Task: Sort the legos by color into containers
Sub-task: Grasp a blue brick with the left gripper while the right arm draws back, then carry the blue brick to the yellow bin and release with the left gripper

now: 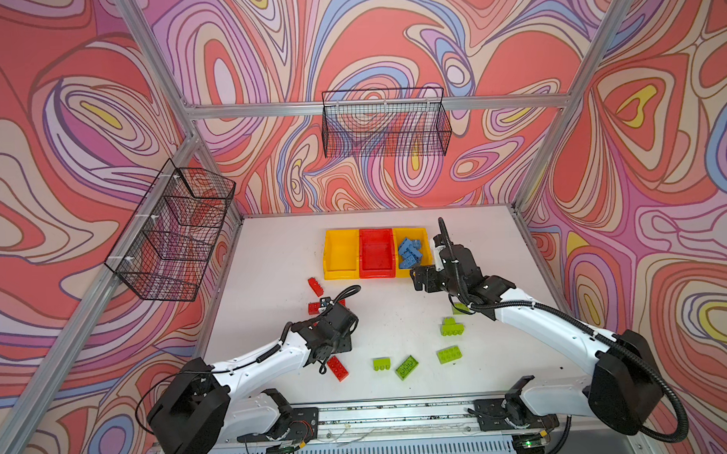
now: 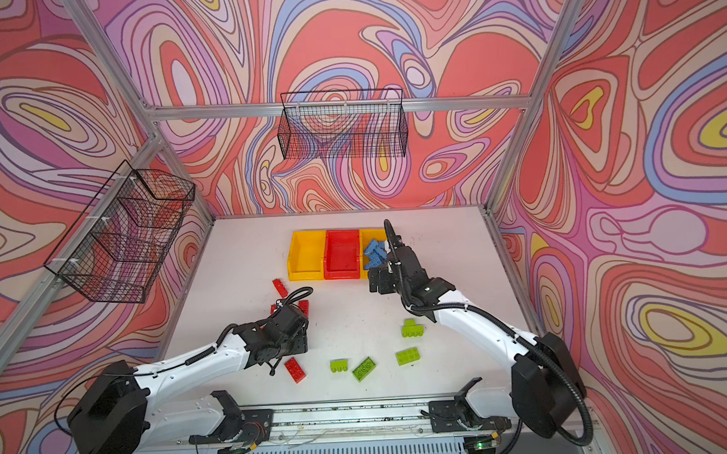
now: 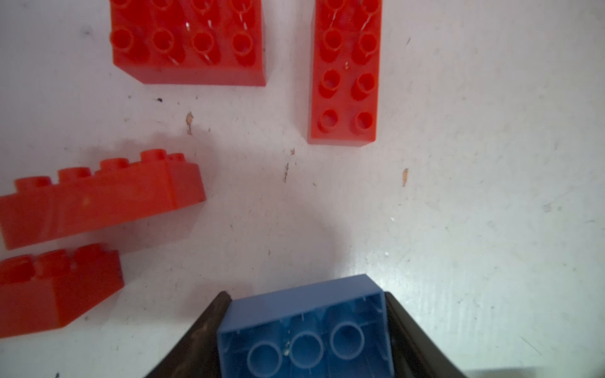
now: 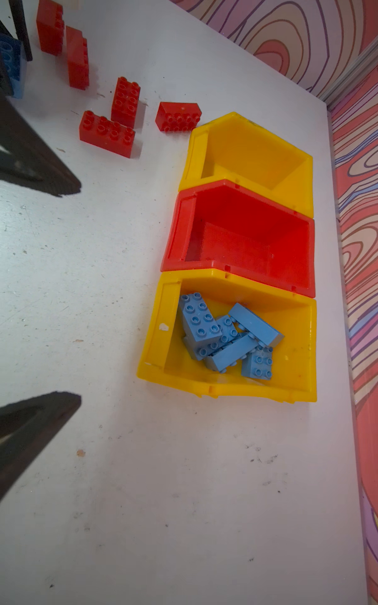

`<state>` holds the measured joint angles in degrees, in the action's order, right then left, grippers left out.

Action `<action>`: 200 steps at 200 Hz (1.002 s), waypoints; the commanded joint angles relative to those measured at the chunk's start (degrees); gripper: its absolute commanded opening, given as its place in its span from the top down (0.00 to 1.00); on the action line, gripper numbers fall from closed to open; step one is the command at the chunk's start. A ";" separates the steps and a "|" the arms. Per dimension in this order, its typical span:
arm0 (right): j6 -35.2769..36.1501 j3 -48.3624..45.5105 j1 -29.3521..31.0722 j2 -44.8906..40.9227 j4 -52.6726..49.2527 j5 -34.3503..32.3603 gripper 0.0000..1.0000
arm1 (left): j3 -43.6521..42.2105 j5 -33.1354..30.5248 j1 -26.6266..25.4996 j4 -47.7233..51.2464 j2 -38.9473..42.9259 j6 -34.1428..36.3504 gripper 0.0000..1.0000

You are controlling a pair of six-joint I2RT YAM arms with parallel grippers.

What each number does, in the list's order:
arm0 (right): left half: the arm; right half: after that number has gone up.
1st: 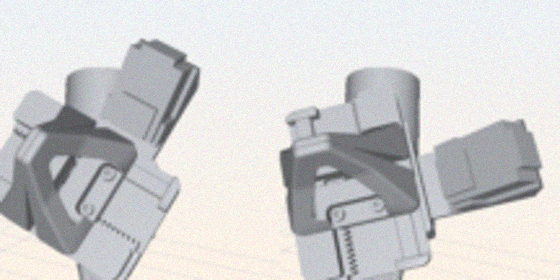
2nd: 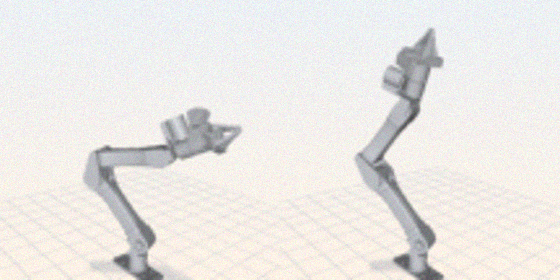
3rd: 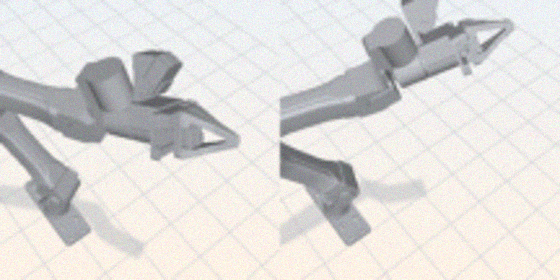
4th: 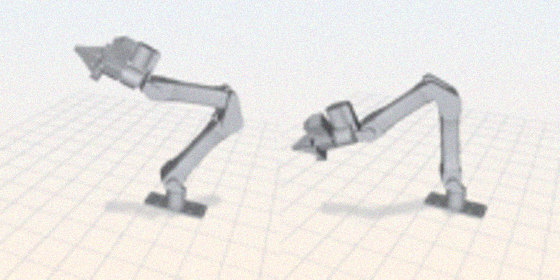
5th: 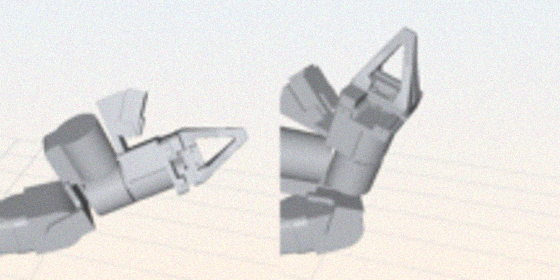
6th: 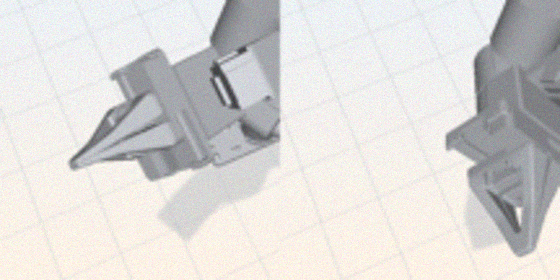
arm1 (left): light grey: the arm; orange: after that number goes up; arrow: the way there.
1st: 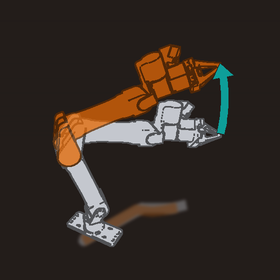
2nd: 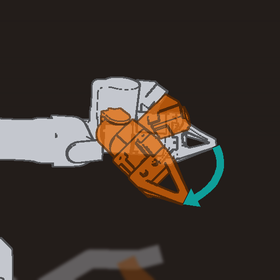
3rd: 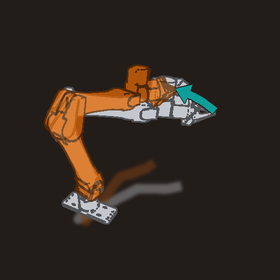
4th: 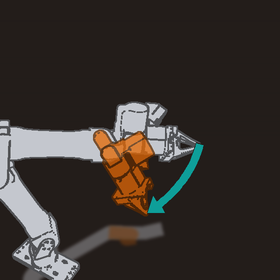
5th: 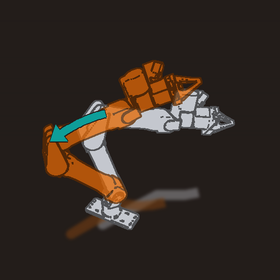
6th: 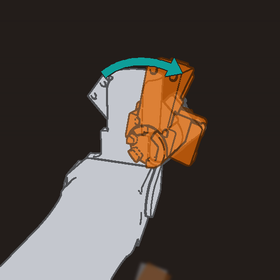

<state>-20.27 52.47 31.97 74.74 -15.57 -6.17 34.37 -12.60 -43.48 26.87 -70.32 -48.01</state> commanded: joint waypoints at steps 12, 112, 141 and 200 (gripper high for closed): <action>-0.94 -2.72 0.10 -5.49 -2.70 -0.95 0.02 | 6.38 -0.45 0.32 3.64 -2.84 2.74 0.44; -4.70 -8.28 0.13 -21.93 -11.75 -5.07 0.02 | 44.74 1.94 0.24 5.34 -29.30 15.04 0.43; -5.65 -9.03 0.05 -26.07 -14.98 -6.51 0.02 | 59.98 3.17 0.24 7.85 -40.37 18.11 0.43; -7.14 -8.71 0.03 -31.14 -20.10 -8.89 0.02 | 86.12 4.39 0.55 12.49 -59.59 22.36 0.41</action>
<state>-25.87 43.94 31.94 45.25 -32.25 -13.08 112.62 -8.95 -43.44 34.50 -124.33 -29.02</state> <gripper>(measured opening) 0.981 0.682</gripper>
